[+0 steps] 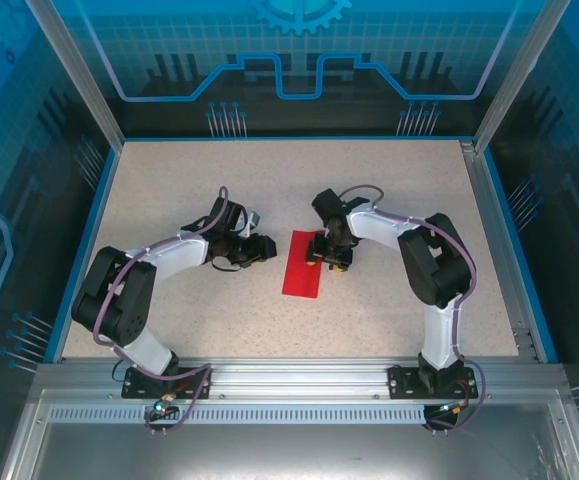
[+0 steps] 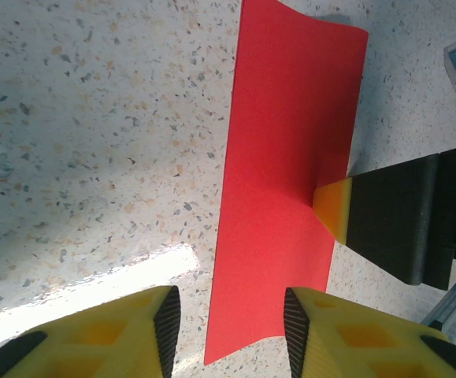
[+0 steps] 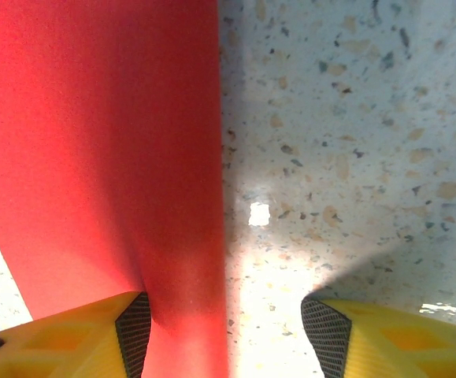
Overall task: Fold a paper plane with a square sheet of paper (pick it up from the middle)
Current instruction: First fold in half a square sheet of paper at the center of the table, then hold the square sheet of paper at the center of the table.
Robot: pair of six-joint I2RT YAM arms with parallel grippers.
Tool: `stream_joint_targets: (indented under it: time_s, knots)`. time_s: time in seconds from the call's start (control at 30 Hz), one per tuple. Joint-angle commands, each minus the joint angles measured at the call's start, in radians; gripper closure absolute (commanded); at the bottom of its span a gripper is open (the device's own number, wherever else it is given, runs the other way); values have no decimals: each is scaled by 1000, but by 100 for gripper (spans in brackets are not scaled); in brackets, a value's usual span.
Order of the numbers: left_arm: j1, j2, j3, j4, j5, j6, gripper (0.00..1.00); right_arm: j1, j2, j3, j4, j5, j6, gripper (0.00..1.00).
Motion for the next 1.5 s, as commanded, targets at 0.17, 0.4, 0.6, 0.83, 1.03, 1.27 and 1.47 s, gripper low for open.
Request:
stream_joint_targets:
  time_s: [0.17,0.4,0.6,0.83,1.03,1.27,1.47]
  knots:
    - [-37,47,27,40,63,-20,80,10,108,-46,38,59,3,39]
    - [-91,157,114,1,39,-40,100,10,111,-50,39,59,7,39]
    - [-124,213,169,-28,7,-29,100,10,114,-54,44,59,7,39]
    - [-144,268,232,-95,-62,-10,100,9,115,-52,40,62,6,39]
    - [-148,307,259,-102,-61,-8,100,10,116,-54,43,60,8,39]
    - [-156,346,265,-123,-97,-2,100,11,110,-51,44,55,8,39]
    - [-167,365,250,-133,-132,9,100,10,77,-27,36,54,-8,38]
